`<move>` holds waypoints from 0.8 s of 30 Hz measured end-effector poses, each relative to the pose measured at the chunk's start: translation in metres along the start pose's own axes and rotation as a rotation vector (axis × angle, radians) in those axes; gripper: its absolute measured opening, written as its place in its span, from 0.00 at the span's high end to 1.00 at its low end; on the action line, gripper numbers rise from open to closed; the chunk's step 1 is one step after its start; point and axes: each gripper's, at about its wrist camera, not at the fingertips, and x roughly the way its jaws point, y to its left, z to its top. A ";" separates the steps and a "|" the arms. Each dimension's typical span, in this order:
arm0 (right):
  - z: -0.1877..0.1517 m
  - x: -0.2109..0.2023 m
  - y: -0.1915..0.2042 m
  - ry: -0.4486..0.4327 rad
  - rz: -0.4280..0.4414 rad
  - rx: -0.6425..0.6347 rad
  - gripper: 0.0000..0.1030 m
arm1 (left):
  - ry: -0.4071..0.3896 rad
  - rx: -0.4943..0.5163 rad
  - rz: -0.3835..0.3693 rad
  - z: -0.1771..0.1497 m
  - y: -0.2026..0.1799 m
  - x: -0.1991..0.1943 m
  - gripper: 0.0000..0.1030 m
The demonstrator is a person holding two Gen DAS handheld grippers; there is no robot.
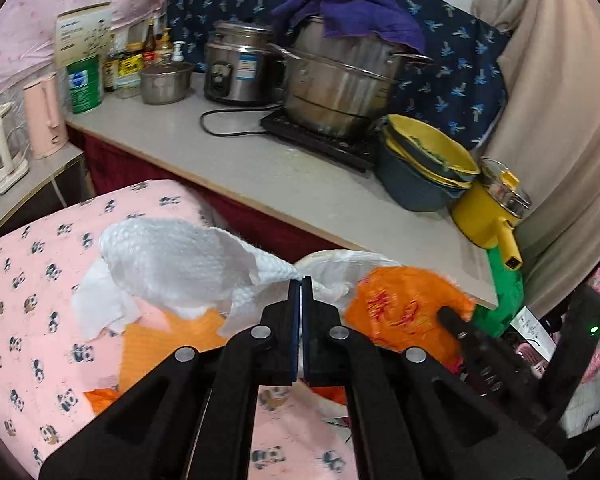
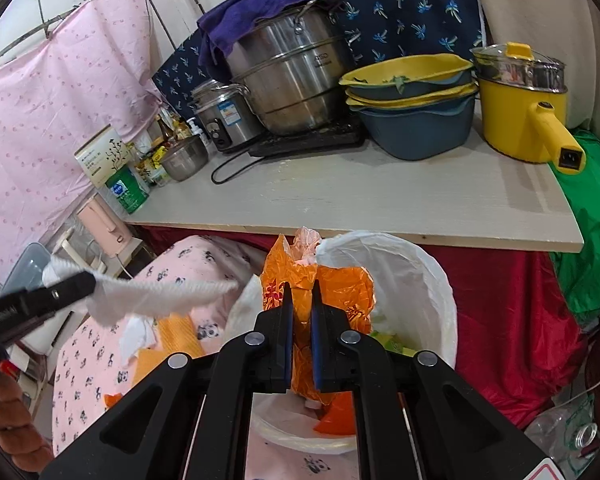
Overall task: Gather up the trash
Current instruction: 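Carry the paper towel with the left tool and orange bag with the right over the bin, then open both tools to drop the paper towel and orange bag into the bin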
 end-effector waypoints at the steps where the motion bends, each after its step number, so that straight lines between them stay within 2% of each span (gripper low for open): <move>1: -0.001 0.001 -0.003 0.004 -0.005 0.004 0.93 | 0.003 0.007 -0.008 0.001 -0.007 0.002 1.00; 7: -0.006 0.004 -0.021 0.022 -0.030 0.021 0.92 | 0.070 0.040 -0.022 -0.011 -0.039 0.033 1.00; 10: -0.007 0.004 -0.025 0.016 -0.043 0.026 0.86 | 0.114 0.038 -0.020 -0.020 -0.045 0.050 0.99; 12: -0.006 0.004 -0.026 0.016 -0.044 0.025 0.77 | 0.141 0.029 -0.024 -0.025 -0.047 0.059 0.99; 13: -0.006 0.003 -0.026 0.014 -0.048 0.024 0.75 | 0.144 0.022 -0.018 -0.026 -0.047 0.062 0.97; 17: -0.003 0.000 -0.025 0.000 -0.054 0.014 0.70 | 0.141 0.026 -0.005 -0.031 -0.049 0.068 0.75; 20: -0.001 -0.003 -0.023 -0.009 -0.049 0.013 0.68 | 0.126 0.044 0.005 -0.033 -0.051 0.066 0.67; 24: 0.001 -0.008 -0.018 -0.019 -0.041 0.006 0.65 | 0.114 0.059 0.020 -0.033 -0.052 0.062 0.67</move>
